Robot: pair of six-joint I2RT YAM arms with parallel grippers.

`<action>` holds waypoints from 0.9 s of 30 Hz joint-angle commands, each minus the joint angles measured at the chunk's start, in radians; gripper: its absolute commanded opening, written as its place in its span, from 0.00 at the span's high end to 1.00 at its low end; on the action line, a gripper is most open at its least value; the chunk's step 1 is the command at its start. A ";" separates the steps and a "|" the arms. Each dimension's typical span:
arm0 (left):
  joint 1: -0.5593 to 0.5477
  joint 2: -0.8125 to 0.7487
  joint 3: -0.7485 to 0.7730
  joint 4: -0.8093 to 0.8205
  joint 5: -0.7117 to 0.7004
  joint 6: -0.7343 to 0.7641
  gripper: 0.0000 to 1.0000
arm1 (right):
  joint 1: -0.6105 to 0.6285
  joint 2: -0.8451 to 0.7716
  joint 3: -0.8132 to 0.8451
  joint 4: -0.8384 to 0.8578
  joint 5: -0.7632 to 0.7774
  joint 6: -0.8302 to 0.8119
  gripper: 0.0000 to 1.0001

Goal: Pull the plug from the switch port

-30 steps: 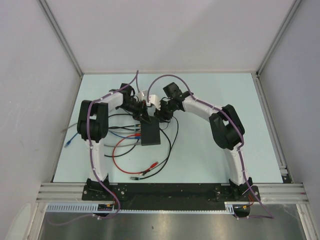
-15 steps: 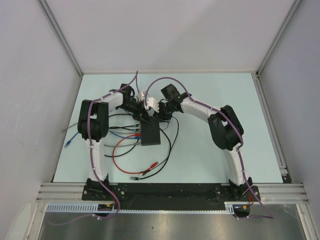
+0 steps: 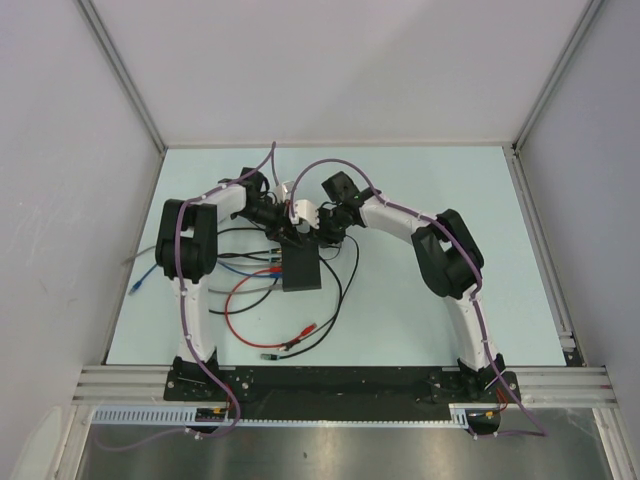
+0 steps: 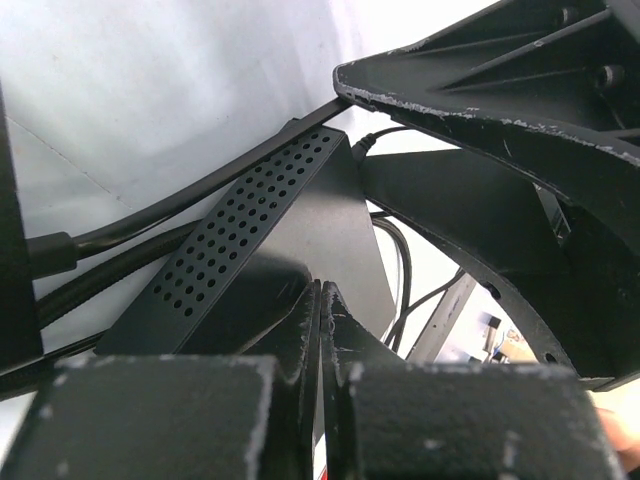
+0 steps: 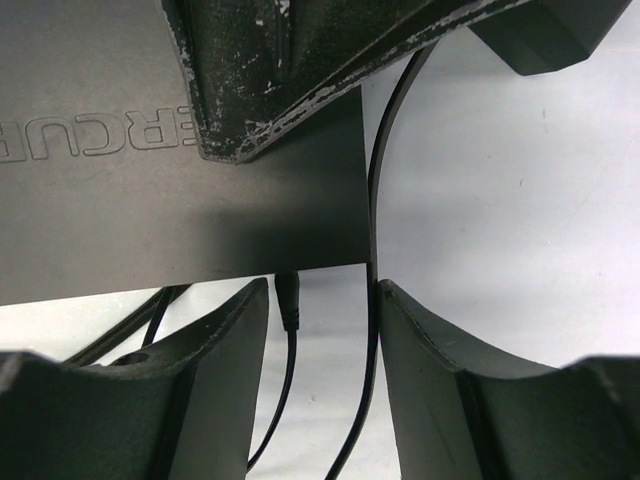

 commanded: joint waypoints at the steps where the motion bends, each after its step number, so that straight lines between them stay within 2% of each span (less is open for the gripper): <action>1: -0.003 0.059 -0.005 0.009 -0.121 0.039 1.00 | 0.009 0.005 -0.004 0.063 -0.018 0.010 0.51; 6: -0.002 0.063 -0.002 0.009 -0.117 0.039 1.00 | 0.014 0.006 -0.003 0.066 -0.032 0.001 0.53; 15: -0.002 0.060 -0.007 0.006 -0.121 0.040 1.00 | 0.015 0.006 -0.010 0.036 -0.067 -0.131 0.46; 22: 0.002 0.066 -0.010 0.006 -0.115 0.040 1.00 | 0.015 0.013 -0.009 0.006 -0.072 -0.238 0.61; 27: 0.002 0.070 -0.005 0.006 -0.112 0.037 1.00 | 0.014 0.008 -0.015 -0.020 -0.067 -0.248 0.60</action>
